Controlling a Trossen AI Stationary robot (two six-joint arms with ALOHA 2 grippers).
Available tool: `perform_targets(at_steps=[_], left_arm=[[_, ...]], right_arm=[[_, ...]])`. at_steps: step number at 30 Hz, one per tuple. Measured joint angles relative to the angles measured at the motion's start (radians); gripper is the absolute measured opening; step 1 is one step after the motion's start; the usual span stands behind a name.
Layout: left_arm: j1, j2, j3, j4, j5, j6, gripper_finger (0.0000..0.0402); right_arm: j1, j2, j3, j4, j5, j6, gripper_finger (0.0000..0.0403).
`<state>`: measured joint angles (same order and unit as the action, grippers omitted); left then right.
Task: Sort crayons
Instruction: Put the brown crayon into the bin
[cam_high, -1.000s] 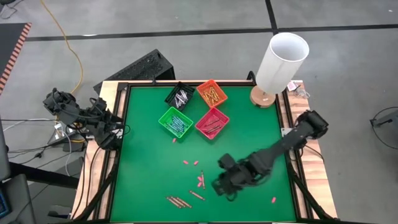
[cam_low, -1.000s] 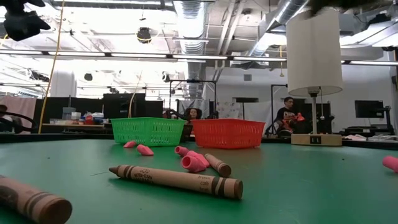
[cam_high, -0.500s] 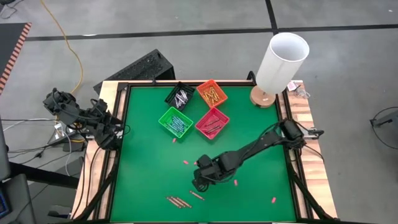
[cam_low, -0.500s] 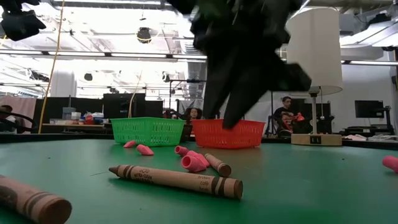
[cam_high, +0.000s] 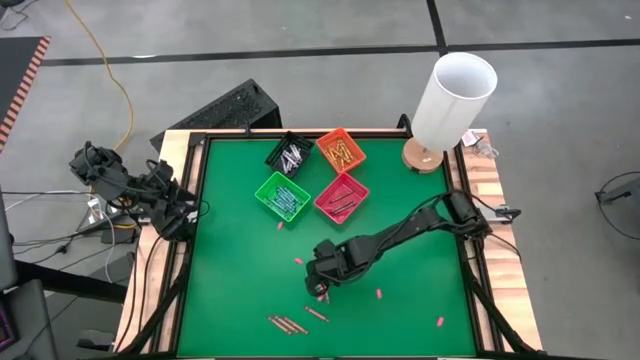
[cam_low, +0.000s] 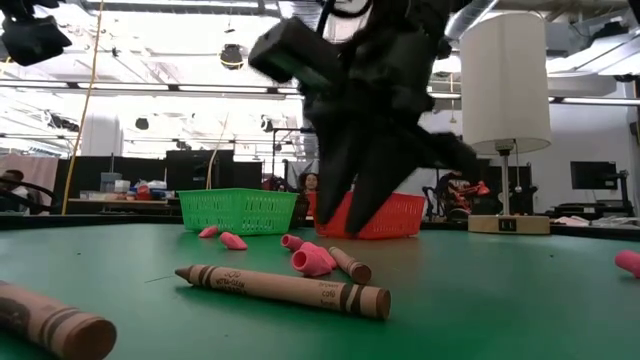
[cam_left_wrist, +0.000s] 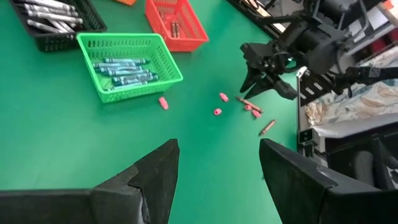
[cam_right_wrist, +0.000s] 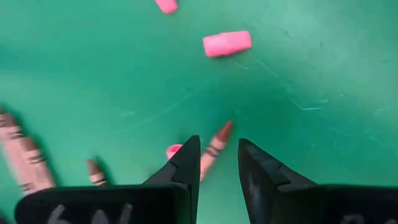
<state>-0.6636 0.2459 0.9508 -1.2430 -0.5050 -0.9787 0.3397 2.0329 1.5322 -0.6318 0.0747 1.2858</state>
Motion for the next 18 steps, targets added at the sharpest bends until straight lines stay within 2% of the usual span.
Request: perform_targets(at_steps=[18], left_arm=[[0.000,0.000,0.000,-0.001,0.003,0.021,0.0213]], right_arm=[[0.008,0.034,-0.002,0.003,0.032,0.015,0.0103]])
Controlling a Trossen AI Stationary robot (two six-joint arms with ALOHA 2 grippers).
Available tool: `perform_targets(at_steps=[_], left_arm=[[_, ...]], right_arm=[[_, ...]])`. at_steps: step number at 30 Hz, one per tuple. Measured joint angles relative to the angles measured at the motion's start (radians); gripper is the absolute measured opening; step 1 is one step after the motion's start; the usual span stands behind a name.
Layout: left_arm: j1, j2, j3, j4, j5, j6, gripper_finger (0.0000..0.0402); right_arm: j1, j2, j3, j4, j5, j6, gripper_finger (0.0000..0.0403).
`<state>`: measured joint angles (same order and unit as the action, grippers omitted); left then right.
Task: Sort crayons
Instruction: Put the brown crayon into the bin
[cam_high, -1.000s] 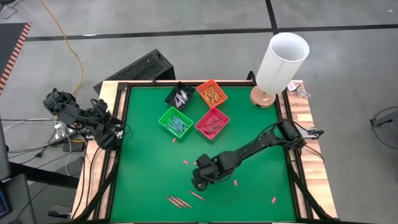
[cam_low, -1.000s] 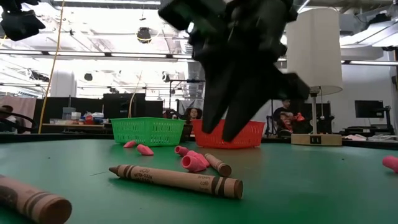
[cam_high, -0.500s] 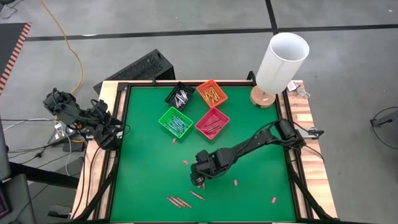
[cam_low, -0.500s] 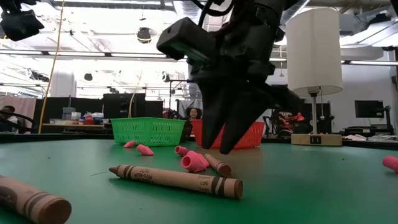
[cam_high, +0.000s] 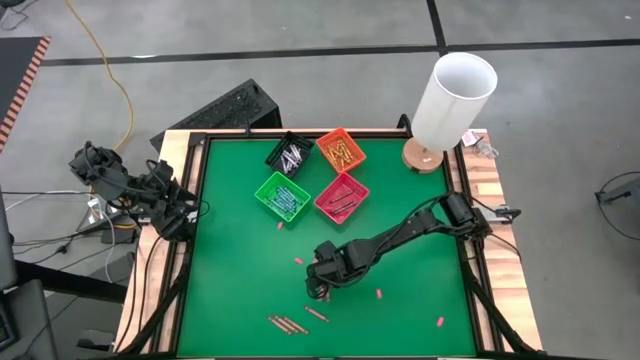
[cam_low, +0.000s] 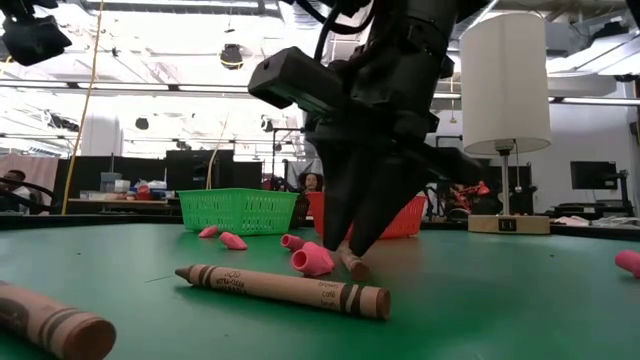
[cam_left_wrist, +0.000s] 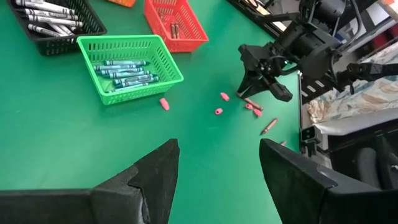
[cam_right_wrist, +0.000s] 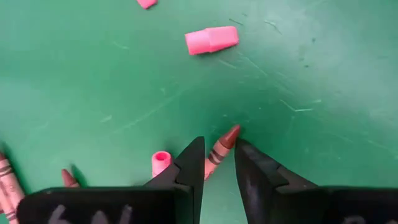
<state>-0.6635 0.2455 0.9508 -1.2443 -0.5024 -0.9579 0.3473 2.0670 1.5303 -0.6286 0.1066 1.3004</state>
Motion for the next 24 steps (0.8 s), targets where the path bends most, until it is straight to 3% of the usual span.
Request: perform_targets(at_steps=[17,20,24], left_arm=[[0.000,0.000,0.000,-0.004,-0.013,0.039,0.0213],[0.000,0.000,0.000,-0.006,-0.014,0.039,0.0213],[0.000,0.000,0.000,-0.006,-0.014,0.038,0.0213]], right_arm=[[0.020,0.040,0.006,-0.081,-0.101,0.090,0.0099],[0.023,0.041,0.006,-0.105,-0.102,0.100,0.0078],[0.023,0.028,0.005,-0.128,-0.090,0.109,0.0021]])
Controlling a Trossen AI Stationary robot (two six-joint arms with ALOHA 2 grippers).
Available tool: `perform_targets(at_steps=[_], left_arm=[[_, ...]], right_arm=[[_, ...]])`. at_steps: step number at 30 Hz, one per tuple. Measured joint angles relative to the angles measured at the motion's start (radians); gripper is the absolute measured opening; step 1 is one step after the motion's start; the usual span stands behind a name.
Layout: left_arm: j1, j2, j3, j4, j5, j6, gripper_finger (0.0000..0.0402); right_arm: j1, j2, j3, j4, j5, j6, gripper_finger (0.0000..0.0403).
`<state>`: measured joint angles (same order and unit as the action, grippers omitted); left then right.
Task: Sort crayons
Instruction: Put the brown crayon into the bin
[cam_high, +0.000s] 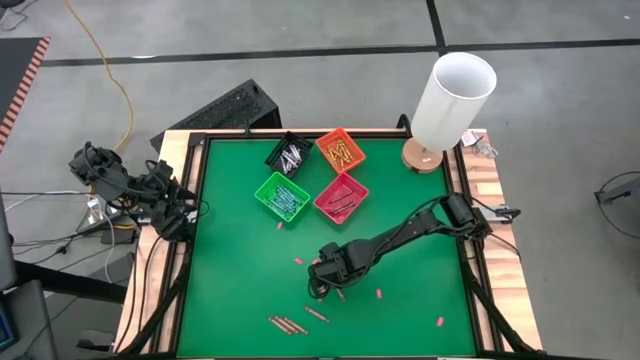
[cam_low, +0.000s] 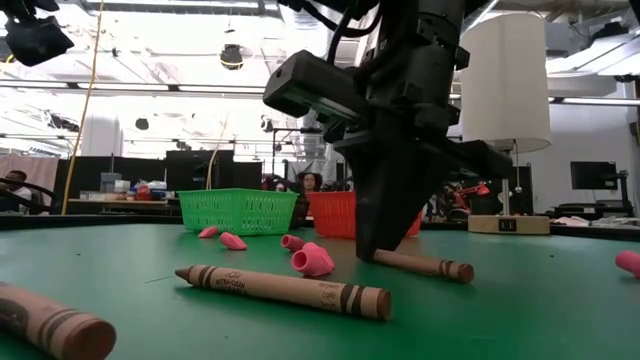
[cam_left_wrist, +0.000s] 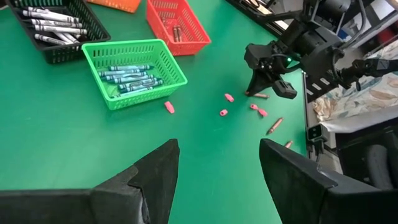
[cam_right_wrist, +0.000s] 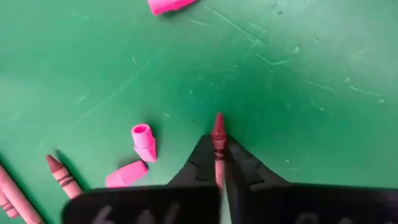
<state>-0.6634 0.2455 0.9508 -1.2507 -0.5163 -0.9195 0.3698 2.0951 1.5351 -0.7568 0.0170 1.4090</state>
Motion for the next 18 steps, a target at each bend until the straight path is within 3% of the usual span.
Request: perform_targets(at_steps=[9,18], left_arm=[[0.000,0.000,0.000,0.000,0.000,0.000,0.0213],[0.000,0.000,0.000,0.000,0.001,0.000,0.0213]], right_arm=[[-0.020,0.006,0.071,-0.042,-0.003,-0.097,0.0003],[-0.109,0.007,0.307,-0.293,0.012,-0.354,0.0001]])
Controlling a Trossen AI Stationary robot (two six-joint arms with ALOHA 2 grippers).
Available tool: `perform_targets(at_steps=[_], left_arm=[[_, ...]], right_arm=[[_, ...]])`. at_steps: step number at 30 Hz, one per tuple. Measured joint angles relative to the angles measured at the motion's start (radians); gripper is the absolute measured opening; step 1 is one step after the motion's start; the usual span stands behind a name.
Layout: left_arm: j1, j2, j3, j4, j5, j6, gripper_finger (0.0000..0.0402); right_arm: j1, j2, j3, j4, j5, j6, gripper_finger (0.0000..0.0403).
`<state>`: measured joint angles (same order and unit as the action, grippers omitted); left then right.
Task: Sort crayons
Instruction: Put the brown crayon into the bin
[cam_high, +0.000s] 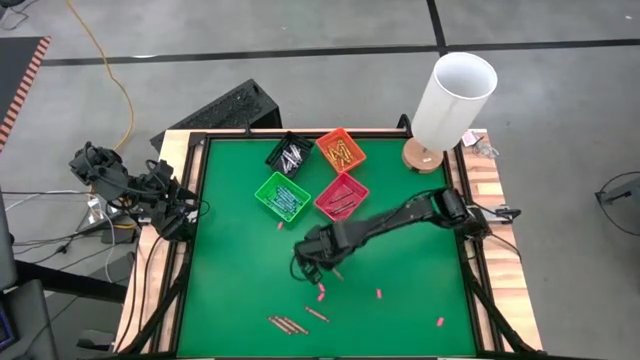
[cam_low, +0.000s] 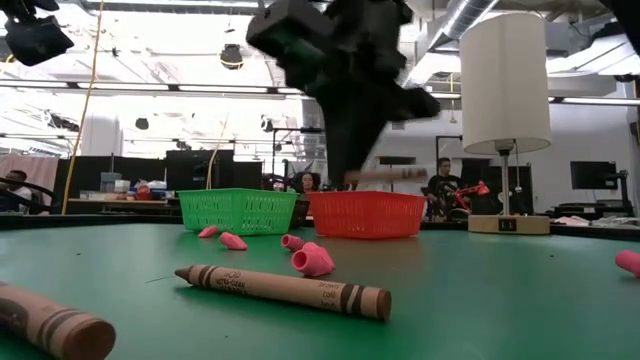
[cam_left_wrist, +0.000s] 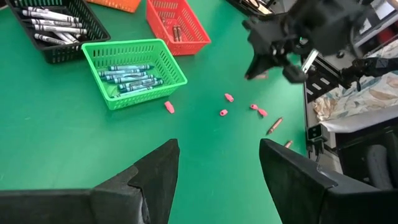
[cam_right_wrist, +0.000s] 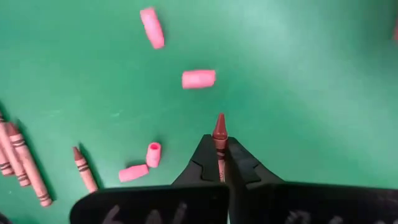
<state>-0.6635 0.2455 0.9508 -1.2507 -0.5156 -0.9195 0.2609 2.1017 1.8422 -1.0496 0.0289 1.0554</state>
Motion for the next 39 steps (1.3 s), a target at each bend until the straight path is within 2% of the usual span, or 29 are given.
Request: perform_targets(at_steps=[4,8,15,21,25,33,39], left_arm=[[0.000,0.000,0.000,0.000,0.000,0.000,0.0213],[0.000,0.000,0.000,0.000,-0.014,0.000,0.0213],[0.000,0.000,0.000,-0.002,-0.047,0.000,0.0213],[0.000,0.000,0.000,-0.018,-0.047,-0.025,0.0213],[0.000,0.000,0.000,-0.051,-0.055,-0.069,0.0213],[0.000,0.000,0.000,-0.069,-0.109,-0.092,0.0213],[0.000,0.000,0.000,-0.069,-0.125,-0.111,0.0213]], right_arm=[[-0.060,-0.001,0.127,-0.151,0.045,-0.141,0.0001],[-0.123,-0.002,0.248,-0.304,0.150,-0.329,0.0000],[-0.247,-0.004,0.378,-0.475,0.290,-0.668,0.0000],[-0.329,-0.004,0.384,-0.510,0.354,-1.039,0.0000],[-0.366,-0.004,0.379,-0.512,0.416,-1.200,0.0000],[-0.418,-0.005,0.378,-0.509,0.417,-1.450,0.0000],[-0.449,-0.005,0.378,-0.518,0.400,-1.516,0.0000]])
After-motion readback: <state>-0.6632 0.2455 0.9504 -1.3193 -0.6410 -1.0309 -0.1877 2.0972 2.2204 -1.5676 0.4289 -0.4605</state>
